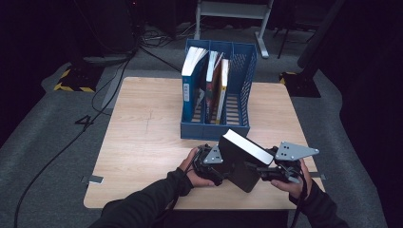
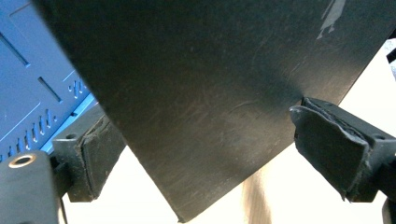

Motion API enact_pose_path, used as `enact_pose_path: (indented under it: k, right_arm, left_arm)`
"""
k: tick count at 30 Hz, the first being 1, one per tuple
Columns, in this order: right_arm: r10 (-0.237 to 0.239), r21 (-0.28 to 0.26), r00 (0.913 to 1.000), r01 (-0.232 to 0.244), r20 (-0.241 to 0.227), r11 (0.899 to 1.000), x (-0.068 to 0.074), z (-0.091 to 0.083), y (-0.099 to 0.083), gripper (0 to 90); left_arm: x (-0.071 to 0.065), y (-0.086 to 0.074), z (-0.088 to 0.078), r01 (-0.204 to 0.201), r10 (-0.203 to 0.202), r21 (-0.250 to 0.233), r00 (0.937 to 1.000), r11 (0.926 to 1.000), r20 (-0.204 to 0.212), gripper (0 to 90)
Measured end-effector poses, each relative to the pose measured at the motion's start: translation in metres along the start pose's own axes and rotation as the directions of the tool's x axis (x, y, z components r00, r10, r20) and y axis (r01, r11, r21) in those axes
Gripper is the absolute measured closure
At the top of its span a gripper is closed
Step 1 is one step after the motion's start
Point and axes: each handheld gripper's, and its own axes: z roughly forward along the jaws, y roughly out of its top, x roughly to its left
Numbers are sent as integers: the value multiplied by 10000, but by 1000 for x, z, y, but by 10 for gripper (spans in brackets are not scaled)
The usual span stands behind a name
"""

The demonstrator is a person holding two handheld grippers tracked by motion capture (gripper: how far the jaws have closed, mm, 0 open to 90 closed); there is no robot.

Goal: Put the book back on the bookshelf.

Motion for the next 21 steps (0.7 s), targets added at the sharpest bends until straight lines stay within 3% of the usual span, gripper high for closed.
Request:
enact_pose_path:
  k: [7,10,15,17,19,21]
  right_arm:
    - [546,148,9985,-547,95,9984,-8,-2,0,496]
    - [466,235,9989,-465,-7,9986,-8,-2,1,502]
    - [538,239,9985,-539,56,9983,-7,-2,1,502]
    - [526,260,9986,-527,69,9983,-7,-2,1,499]
    - [563,284,9984,-565,108,9980,-6,-2,2,496]
    - [613,293,9980,-617,134,9977,-6,-2,2,493]
  left_arm:
    - [-1,3,4,32,-31,48,9999,10000,-162,94]
    - [-1,2,1,56,-54,126,9998,9999,-201,153]
    - [9,-9,-28,663,-662,189,9978,9976,-72,188]
    - [10,-15,-38,622,-601,583,9975,9964,-369,184]
    - [10,-24,-47,848,-812,723,9954,9938,-513,186]
    - [12,-33,-55,984,-887,1213,9926,9877,-828,184]
